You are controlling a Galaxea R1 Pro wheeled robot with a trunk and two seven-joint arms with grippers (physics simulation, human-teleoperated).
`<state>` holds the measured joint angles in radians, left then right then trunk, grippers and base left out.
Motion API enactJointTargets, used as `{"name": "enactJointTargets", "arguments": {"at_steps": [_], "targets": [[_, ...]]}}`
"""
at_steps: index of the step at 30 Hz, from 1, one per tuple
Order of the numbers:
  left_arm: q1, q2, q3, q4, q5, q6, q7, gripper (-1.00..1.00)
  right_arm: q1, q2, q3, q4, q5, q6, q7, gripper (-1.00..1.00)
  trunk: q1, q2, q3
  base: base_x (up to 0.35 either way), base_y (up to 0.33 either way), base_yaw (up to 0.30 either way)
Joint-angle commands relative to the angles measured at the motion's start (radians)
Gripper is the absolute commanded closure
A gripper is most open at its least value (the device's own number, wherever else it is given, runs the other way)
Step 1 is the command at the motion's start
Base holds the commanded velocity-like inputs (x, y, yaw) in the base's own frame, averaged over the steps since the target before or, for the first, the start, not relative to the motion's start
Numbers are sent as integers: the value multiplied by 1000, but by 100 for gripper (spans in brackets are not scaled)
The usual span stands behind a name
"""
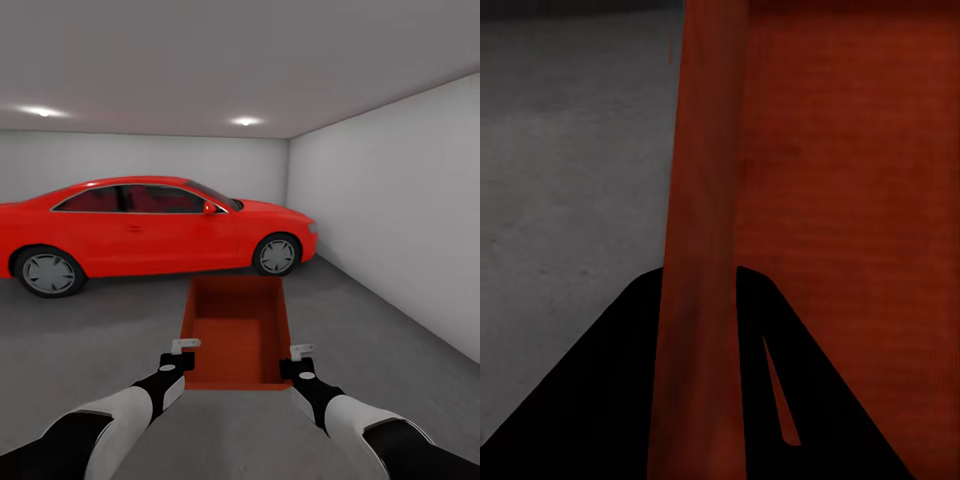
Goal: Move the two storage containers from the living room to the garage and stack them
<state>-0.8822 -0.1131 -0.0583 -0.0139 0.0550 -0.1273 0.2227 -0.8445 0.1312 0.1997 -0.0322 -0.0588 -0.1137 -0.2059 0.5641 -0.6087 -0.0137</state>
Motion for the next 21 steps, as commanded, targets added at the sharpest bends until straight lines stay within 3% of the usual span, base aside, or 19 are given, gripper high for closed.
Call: {"name": "enactJointTargets", "arguments": {"at_steps": [1,21], "targets": [[-1,-2,26,-12,2,-22,21,100,-1,5,-2,6,-26,-6,-7,100,1,-1,-1,321,0,-286],[-1,-2,25,-12,2,-22,21,100,-1,5,-2,6,-26,-6,-6,100,1,-1,-1,321,0,-286]]}}
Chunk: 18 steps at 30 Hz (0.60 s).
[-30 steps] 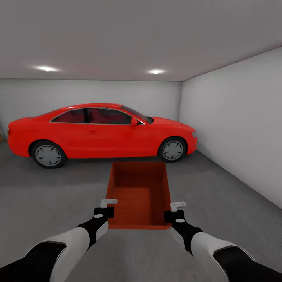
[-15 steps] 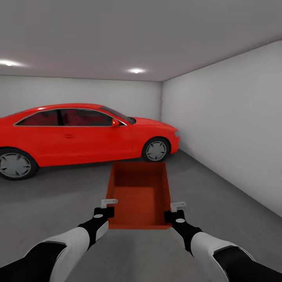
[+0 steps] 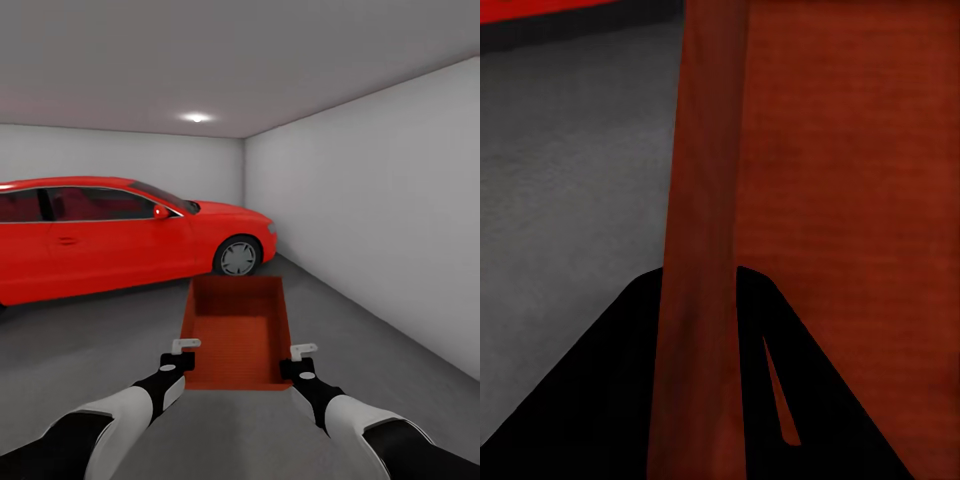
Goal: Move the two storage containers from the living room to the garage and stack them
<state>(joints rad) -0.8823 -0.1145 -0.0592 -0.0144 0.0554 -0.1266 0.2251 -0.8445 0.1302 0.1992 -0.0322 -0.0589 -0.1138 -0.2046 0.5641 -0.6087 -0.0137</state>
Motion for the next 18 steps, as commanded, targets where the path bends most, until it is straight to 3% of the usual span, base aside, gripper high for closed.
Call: {"name": "enactJointTargets", "arguments": {"at_steps": [1,18], "targets": [[-1,-1,26,-12,1,-22,19,100,-1,5,-1,6,-25,-6,-7,100,1,-1,-1,321,0,-286],[-1,-1,26,-12,1,-22,19,100,-1,6,-1,6,-25,-6,-9,100,1,-1,-1,321,0,-286]]}}
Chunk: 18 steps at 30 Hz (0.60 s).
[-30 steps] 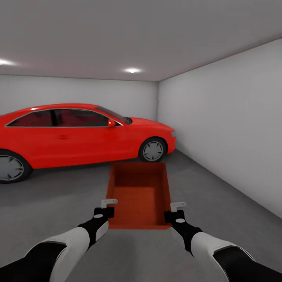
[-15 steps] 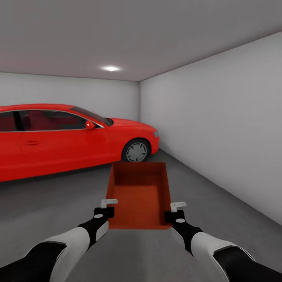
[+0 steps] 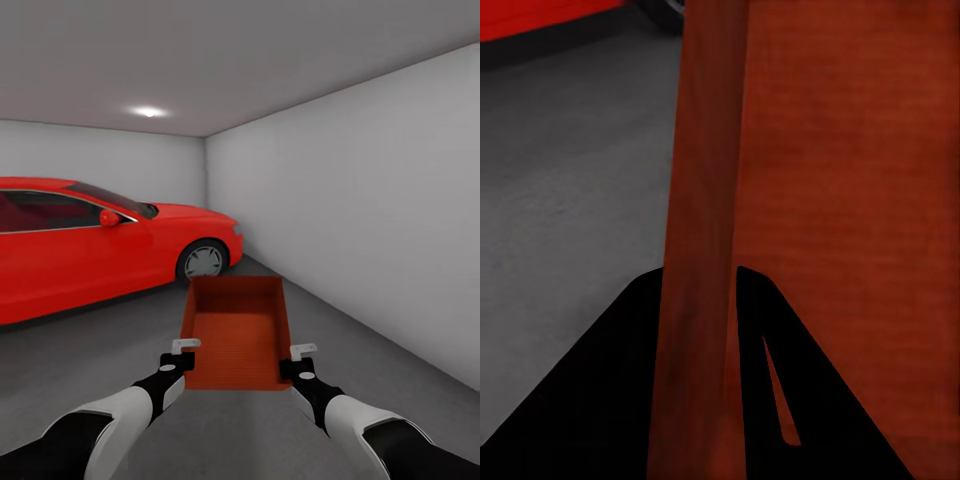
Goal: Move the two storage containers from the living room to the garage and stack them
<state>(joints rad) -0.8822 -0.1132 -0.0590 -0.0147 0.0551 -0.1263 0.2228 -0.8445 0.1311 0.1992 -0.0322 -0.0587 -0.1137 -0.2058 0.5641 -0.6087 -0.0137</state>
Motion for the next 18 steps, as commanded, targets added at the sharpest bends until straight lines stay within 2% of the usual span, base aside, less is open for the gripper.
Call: {"name": "enactJointTargets", "arguments": {"at_steps": [1,7,18], "targets": [[-1,-2,26,-11,2,-22,21,100,-1,5,-1,6,-26,-6,-7,100,1,-1,-1,321,0,-286],[-1,-2,26,-11,2,-22,21,100,-1,5,-1,6,-26,-6,-7,100,1,-1,-1,322,16,-286],[-1,-2,26,-11,2,-21,21,100,-1,4,-1,6,-26,-6,-7,100,1,-1,-1,321,80,-286]]}}
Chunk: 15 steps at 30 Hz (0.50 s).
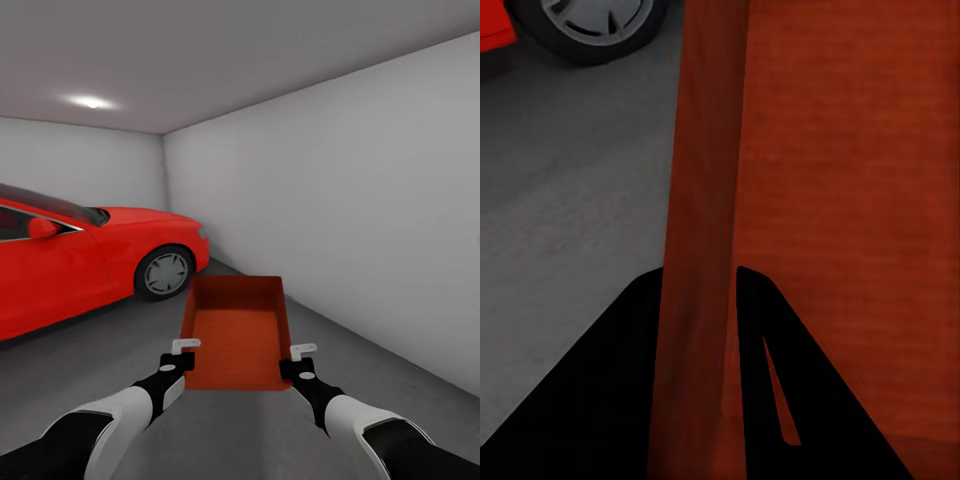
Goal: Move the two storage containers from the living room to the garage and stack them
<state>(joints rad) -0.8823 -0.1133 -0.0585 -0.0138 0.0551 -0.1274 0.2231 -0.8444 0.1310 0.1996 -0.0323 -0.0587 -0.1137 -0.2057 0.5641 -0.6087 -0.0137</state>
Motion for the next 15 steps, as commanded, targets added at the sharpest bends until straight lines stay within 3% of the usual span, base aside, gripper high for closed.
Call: {"name": "enactJointTargets", "arguments": {"at_steps": [1,15], "targets": [[-1,-2,26,-12,2,-20,21,100,-1,4,-2,6,-26,-6,-8,100,1,-1,-1,321,99,-286],[-1,-1,26,-12,2,-20,21,100,-1,4,-2,6,-26,-6,-8,100,1,-1,-1,321,123,-286]]}}
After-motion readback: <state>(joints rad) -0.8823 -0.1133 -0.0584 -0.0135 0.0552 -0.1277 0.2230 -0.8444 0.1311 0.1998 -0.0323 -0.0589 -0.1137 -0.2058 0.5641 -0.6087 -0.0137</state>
